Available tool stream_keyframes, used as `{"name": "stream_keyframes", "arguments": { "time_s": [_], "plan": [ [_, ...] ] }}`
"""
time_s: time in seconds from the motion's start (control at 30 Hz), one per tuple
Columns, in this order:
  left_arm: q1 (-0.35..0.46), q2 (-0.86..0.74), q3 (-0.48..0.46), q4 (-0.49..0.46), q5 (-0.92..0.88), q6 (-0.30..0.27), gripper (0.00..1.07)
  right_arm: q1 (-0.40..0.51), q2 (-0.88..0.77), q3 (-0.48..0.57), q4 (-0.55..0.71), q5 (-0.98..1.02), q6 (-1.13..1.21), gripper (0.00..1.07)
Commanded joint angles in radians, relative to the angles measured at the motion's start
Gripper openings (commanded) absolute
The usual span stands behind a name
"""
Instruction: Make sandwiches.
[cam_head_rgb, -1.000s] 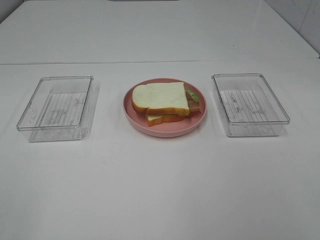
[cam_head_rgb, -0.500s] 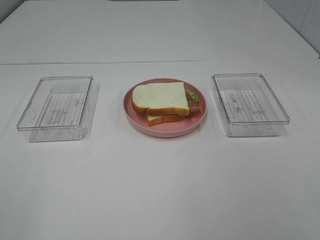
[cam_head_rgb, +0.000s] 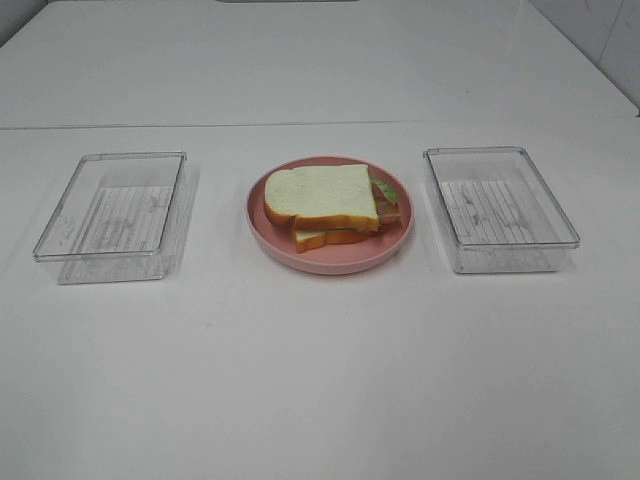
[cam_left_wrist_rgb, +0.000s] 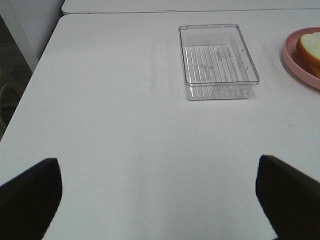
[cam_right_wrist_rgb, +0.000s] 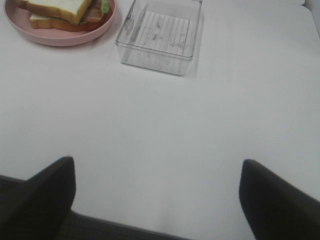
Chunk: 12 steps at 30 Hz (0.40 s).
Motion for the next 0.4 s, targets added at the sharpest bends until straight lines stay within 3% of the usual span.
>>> {"name": "stream_keyframes", "arguments": {
  "time_s": [0.03, 0.4],
  "plan": [
    [0.001, -0.02, 0.002, 0.0, -0.007, 0.002, 1.0, -0.006, -0.028, -0.002, 0.003, 0.0, -0.011, 0.87],
    [0.001, -0.02, 0.002, 0.0, -0.007, 0.002, 1.0, -0.006, -0.028, -0.002, 0.003, 0.0, -0.011, 0.87]
  ]
}}
